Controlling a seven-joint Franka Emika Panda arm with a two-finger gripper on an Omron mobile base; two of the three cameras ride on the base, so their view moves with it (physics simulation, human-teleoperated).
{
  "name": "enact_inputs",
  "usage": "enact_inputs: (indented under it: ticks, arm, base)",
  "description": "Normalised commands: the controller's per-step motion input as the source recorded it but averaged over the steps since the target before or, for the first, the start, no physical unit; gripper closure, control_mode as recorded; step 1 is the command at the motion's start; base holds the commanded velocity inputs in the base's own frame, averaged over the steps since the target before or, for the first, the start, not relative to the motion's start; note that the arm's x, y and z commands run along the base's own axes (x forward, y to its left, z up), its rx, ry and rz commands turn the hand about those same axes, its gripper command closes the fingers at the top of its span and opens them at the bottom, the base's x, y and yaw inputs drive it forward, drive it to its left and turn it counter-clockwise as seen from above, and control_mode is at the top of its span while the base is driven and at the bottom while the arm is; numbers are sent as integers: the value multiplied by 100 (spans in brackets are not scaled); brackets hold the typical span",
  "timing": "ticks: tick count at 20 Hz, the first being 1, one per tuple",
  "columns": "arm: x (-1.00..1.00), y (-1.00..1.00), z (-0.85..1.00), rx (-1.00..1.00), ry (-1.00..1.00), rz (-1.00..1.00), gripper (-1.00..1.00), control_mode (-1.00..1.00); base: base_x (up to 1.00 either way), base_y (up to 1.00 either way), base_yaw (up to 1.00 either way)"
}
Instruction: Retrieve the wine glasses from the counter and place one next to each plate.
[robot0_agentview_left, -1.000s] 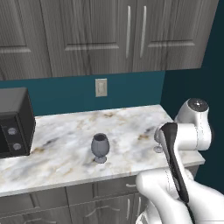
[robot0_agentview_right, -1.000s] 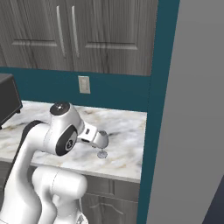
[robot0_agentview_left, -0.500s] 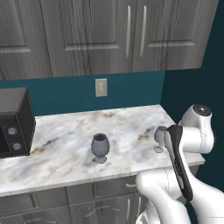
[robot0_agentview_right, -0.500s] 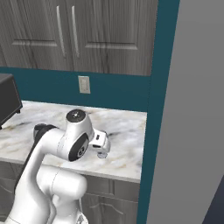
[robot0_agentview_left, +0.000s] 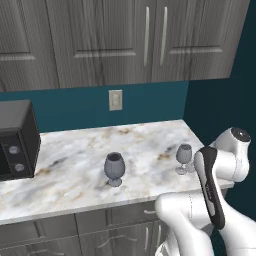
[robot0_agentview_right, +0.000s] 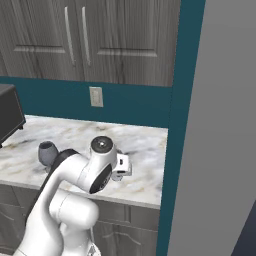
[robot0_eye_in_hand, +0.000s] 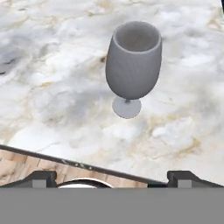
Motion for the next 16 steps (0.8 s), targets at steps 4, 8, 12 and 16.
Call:
enact_inputs:
  ticks: [4,8,12,16]
  arm:
    - [15,0,-37,0,-28,18,-100,-100]
    - [22,0,-44,0,-24,18,-100,-100]
    - [22,0,-44,0,-23,14,-100,-100]
    - [21,0,-27,1,-13,12,-100,-100]
  base:
    - [0,0,0]
    - [0,0,0]
    - [0,0,0]
    - [0,0,0]
